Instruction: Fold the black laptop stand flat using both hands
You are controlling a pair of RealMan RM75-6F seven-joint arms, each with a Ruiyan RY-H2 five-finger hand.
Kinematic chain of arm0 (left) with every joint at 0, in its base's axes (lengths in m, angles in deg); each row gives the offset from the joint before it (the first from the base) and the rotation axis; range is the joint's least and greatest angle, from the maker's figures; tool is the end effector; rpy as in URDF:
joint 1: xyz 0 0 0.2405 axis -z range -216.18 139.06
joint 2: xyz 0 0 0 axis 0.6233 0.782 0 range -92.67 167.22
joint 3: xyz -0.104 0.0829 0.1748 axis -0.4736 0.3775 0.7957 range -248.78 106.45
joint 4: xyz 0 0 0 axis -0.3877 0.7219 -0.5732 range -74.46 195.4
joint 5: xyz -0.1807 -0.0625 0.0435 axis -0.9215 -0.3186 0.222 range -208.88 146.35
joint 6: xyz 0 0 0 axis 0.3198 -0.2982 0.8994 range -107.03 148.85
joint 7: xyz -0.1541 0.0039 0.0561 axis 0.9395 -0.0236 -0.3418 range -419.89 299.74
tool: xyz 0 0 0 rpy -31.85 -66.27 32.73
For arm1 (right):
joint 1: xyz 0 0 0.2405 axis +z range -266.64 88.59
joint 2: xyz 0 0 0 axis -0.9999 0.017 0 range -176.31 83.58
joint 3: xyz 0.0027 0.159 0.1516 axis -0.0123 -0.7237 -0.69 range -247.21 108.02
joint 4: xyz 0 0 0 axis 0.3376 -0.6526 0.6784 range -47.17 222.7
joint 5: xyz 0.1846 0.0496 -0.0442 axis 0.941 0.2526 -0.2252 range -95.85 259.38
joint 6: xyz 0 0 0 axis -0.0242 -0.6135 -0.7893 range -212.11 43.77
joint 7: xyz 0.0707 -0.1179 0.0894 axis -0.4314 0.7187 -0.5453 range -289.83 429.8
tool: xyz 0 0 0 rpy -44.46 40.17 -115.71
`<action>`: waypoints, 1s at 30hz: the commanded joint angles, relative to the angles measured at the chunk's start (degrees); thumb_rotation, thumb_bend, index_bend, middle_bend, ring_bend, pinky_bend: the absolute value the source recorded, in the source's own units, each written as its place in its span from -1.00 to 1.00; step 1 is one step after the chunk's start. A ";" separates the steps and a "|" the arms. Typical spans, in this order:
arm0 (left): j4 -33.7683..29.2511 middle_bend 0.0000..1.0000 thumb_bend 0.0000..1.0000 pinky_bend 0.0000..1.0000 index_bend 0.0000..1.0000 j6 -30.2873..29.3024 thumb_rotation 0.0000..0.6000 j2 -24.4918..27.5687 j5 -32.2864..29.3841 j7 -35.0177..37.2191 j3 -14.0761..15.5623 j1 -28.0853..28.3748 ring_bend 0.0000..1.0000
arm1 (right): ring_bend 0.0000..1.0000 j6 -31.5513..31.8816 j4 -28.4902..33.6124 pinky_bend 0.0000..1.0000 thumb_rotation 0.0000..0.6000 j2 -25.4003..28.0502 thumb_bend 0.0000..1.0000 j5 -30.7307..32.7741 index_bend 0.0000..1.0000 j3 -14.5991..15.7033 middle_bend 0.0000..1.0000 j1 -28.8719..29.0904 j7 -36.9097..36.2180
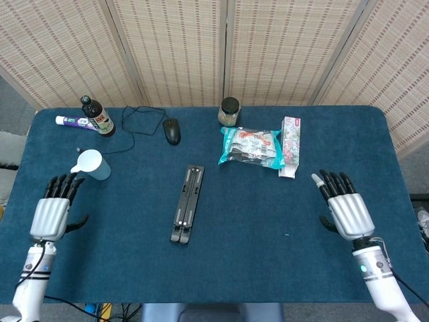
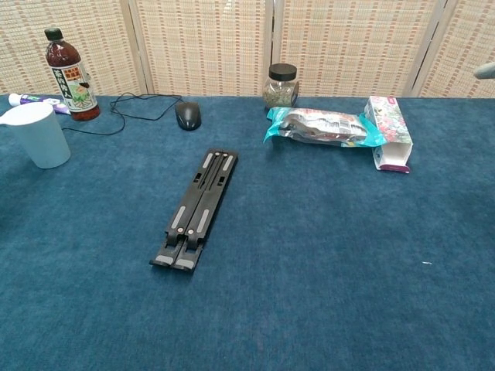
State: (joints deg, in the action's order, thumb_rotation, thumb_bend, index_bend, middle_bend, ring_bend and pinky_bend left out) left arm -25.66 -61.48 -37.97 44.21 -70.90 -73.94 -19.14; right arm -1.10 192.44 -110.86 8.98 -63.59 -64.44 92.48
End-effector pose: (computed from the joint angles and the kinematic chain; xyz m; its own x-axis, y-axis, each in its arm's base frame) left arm -0.2447 0.2640 0.1107 0.4702 -0.0320 0.8820 0.8798 -0.0618 -0.4713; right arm -0.2115 -0.2413 0.1185 0.5759 -0.0887 0.8127 -0.8151 -0.1383 0.5625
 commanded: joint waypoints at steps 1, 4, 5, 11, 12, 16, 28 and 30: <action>-2.94 -0.89 -0.66 -0.96 -0.77 -4.00 1.00 1.76 1.37 -0.65 1.38 -3.56 -0.97 | -1.00 4.49 -1.01 -0.93 1.00 0.61 -0.66 -2.72 -1.00 1.16 -0.96 -4.53 -2.20; -4.25 -0.89 -0.66 -0.96 -0.77 -6.68 1.00 1.92 2.66 -1.27 2.10 -5.75 -0.97 | -1.00 6.68 -1.37 -0.93 1.00 0.62 -0.66 -3.95 -1.00 1.40 -0.96 -7.27 -2.80; -4.56 -0.89 -0.66 -0.96 -0.77 -7.34 1.00 1.97 3.22 -1.43 2.39 -6.32 -0.97 | -1.00 7.18 -1.46 -0.93 1.00 0.56 -0.66 -4.30 -1.00 1.37 -0.96 -7.94 -2.93; -5.81 -0.89 -0.66 -0.96 -0.77 -10.31 1.00 2.02 5.65 -3.15 3.48 -9.38 -0.97 | -1.00 9.15 -1.72 -0.93 1.00 0.41 -0.66 -6.03 -1.00 0.82 -0.95 -11.75 -5.11; -5.95 -0.89 -0.66 -0.96 -0.76 -10.29 1.00 1.98 5.78 -3.07 3.49 -9.60 -0.97 | -1.00 9.18 -1.71 -0.93 1.00 0.44 -0.66 -6.30 -1.00 0.63 -0.95 -12.01 -5.16; -6.59 -0.89 -0.66 -0.96 -0.76 -10.32 1.00 2.06 6.65 -3.66 3.41 -10.23 -0.97 | -1.00 9.25 -1.25 -0.93 1.00 0.77 -0.66 -7.32 -1.00 -0.13 -0.95 -12.98 -4.54; -8.35 -0.89 -0.66 -0.96 -0.76 -9.77 1.00 2.41 8.73 -4.86 2.90 -11.46 -0.97 | -1.00 10.90 -0.14 -0.93 1.00 0.56 -0.66 -9.49 -1.00 -1.80 -0.95 -16.99 -3.61; -8.39 -0.89 -0.66 -0.96 -0.76 -9.64 1.00 2.40 8.94 -4.89 2.69 -11.57 -0.97 | -1.00 11.49 0.11 -0.93 1.00 0.55 -0.66 -9.78 -1.00 -1.97 -0.95 -17.87 -3.34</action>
State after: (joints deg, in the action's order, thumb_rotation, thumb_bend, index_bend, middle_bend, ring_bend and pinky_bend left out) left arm -34.04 -71.13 -35.57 53.14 -75.78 -71.23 -30.69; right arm 10.09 192.36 -110.30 -0.60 -65.40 -81.91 88.96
